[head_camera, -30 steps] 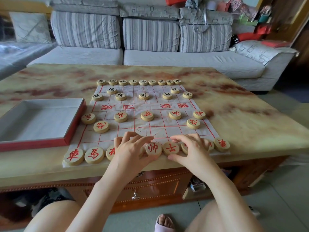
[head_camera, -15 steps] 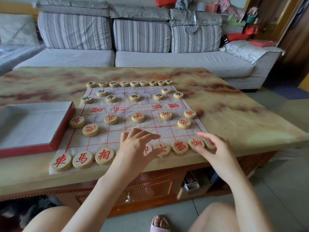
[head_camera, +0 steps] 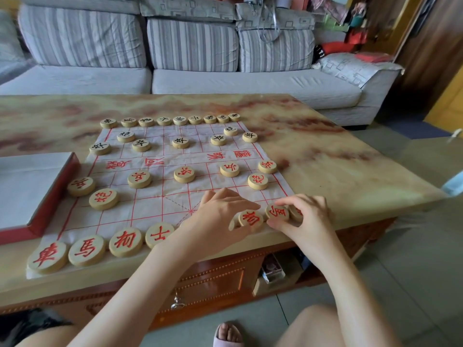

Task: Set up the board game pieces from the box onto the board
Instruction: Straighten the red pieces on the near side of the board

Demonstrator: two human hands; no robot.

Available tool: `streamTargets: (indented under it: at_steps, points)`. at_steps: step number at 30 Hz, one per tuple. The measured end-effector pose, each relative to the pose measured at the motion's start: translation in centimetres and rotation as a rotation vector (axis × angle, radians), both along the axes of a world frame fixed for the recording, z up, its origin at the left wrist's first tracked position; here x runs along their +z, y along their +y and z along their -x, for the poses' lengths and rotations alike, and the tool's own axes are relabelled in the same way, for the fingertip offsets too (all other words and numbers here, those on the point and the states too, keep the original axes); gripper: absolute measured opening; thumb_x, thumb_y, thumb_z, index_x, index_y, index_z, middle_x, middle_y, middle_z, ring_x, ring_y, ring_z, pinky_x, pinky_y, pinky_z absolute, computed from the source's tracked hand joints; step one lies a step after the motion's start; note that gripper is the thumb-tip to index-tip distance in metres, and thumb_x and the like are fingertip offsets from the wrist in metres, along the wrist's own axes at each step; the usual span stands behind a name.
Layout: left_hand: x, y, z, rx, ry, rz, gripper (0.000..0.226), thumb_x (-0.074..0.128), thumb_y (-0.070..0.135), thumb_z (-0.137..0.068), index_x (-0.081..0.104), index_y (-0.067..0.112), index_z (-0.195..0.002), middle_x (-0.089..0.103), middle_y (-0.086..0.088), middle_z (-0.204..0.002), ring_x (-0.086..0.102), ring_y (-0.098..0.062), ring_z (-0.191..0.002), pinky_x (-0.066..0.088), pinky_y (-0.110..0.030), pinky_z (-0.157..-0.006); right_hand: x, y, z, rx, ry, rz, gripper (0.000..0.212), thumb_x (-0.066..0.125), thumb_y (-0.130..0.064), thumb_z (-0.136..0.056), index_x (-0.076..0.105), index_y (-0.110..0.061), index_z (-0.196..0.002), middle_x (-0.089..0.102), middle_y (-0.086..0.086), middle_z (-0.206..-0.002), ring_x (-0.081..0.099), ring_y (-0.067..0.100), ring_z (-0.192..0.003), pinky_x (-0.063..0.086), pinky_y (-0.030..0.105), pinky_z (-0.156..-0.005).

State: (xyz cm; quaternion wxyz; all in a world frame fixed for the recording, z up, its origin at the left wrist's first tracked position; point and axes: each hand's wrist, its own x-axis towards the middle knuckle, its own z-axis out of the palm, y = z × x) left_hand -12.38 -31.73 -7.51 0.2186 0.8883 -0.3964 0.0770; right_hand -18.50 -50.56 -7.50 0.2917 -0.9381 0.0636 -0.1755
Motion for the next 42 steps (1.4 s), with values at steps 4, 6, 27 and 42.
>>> streamTargets:
  at_steps: [4,6,27,42]
  points:
    - [-0.4,-0.5,-0.1,0.003,0.025,0.023,0.044,0.053,0.051,-0.083,0.054,0.035,-0.125,0.059,0.018,-0.122,0.04,-0.004,-0.117,0.023,-0.023,-0.097,0.2,0.2,0.1,0.005,-0.001,-0.004,0.034,0.076,-0.031,-0.072,0.063,-0.031,-0.105,0.046,-0.029,-0.087,0.037,0.014,-0.11,0.028,0.038,-0.094]
    - [-0.5,-0.8,-0.2,0.016,0.024,0.024,0.044,0.055,0.051,-0.083,0.055,0.034,-0.123,0.059,0.017,-0.122,0.041,-0.006,-0.117,0.027,-0.027,-0.098,0.0,0.0,0.3,0.024,0.01,-0.086,0.035,0.074,-0.027,-0.075,0.062,-0.035,-0.107,0.04,-0.025,-0.091,0.04,0.013,-0.112,0.03,0.04,-0.102]
    - [-1.2,-0.5,0.5,0.174,-0.063,0.106,0.046,0.057,0.056,-0.077,0.062,0.033,-0.117,0.065,0.011,-0.11,0.044,-0.012,-0.117,0.024,-0.031,-0.095,-1.9,-0.9,-0.3,-0.021,0.028,0.155,0.046,0.07,-0.049,-0.072,0.057,-0.04,-0.116,0.034,-0.014,-0.108,0.023,0.01,-0.104,0.015,0.025,-0.08]
    - [-1.6,-0.7,0.7,0.206,-0.097,0.136,0.046,0.064,0.054,-0.072,0.067,0.026,-0.109,0.069,0.006,-0.099,0.053,-0.019,-0.107,0.026,-0.031,-0.086,-2.0,-1.3,-0.4,-0.041,0.015,0.19,0.048,0.071,-0.057,-0.066,0.06,-0.034,-0.106,0.032,-0.009,-0.124,0.019,0.011,-0.114,0.011,0.021,-0.078]
